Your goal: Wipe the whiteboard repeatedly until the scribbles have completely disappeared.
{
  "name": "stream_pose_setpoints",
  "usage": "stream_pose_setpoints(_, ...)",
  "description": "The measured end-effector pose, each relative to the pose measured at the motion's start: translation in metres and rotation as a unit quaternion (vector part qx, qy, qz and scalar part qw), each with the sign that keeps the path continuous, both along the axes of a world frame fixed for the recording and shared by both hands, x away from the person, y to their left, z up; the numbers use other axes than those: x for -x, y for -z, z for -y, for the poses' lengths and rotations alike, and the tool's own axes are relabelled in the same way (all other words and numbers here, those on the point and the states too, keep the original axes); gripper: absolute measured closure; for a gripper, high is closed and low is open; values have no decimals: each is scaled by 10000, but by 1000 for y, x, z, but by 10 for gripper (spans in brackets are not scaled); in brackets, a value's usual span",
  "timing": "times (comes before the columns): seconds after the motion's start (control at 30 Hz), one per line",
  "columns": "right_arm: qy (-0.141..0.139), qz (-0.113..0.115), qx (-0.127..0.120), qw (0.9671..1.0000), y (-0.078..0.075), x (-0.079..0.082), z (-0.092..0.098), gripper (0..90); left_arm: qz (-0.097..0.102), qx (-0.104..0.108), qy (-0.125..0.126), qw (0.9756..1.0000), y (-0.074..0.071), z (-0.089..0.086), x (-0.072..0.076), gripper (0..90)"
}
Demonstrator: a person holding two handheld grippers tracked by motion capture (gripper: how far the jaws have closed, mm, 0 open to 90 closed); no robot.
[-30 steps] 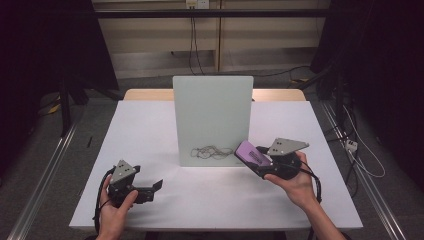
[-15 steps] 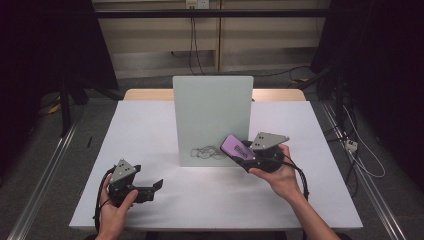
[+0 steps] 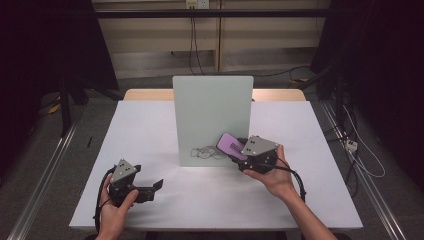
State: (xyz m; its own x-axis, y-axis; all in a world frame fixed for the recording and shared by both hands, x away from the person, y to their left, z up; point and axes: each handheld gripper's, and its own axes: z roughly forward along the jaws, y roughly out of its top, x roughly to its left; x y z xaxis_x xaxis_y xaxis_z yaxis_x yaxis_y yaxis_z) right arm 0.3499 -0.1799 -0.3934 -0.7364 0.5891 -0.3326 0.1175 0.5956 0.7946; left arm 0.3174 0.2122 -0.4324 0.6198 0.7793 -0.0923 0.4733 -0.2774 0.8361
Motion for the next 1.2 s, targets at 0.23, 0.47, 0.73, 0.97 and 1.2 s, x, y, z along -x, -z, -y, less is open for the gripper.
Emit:
stream_pose_setpoints(0.23, 23, 36, 94, 9999, 6, -1, -2, 415, -4, -15, -7, 10000, 0, 0, 1, 52)
stream_pose_setpoints(0.47, 33, 38, 137, 9999, 6, -1, -3, 416, -9, -24, -17, 10000, 0, 0, 1, 52)
stream_pose_setpoints(0.73, 69, -361, -135, 9992, 7, -5, -2, 417, -7, -19, -15, 10000, 0, 0, 1, 52)
stream_pose_setpoints(0.97, -28, -347, -40, 9994, 9, -6, -6, 417, -8, -43, 14, 10000, 0, 0, 1, 52)
stream_pose_setpoints(1.2, -118, -421, -15, 9990, 11, -8, -13, 417, 6, -15, 36, 10000, 0, 2, 1, 52)
